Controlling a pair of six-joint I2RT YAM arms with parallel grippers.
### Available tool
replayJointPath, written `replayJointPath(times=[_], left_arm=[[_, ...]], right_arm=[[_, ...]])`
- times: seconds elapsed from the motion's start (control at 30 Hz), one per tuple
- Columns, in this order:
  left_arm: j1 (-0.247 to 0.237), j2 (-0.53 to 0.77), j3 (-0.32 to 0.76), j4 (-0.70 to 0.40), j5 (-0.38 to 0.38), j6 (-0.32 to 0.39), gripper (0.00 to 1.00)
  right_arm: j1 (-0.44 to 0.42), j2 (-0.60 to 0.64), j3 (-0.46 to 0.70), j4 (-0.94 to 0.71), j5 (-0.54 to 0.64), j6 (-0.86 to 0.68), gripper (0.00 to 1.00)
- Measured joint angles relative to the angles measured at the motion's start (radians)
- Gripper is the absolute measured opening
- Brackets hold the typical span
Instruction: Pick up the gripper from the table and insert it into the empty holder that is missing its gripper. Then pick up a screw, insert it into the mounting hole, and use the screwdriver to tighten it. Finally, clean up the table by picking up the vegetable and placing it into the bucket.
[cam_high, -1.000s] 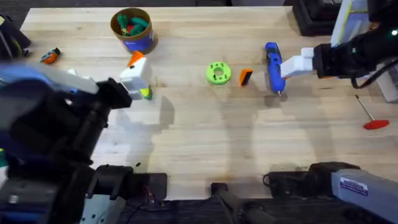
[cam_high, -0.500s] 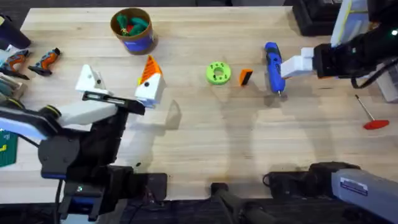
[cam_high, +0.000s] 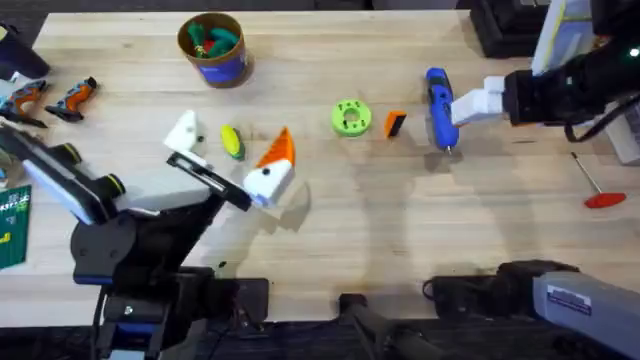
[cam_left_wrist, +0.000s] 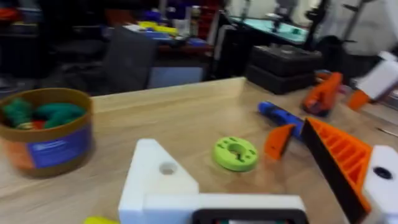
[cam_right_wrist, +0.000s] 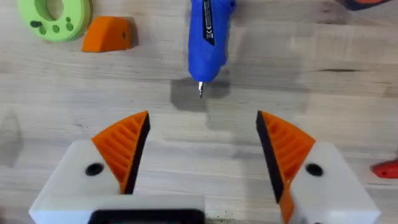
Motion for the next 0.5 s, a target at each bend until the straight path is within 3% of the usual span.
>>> replayJointPath(times=[0.3, 0.5], left_arm=[[0.000, 0.000, 0.000, -0.067, 0.287, 0.000, 0.985], [0.000, 0.001, 0.000, -0.177, 0.382, -0.002, 0.985]], right_arm=[[0.000, 0.000, 0.000, 0.000, 0.000, 0.000, 0.990], [0.000, 0.000, 0.000, 0.000, 0.000, 0.000, 0.990]])
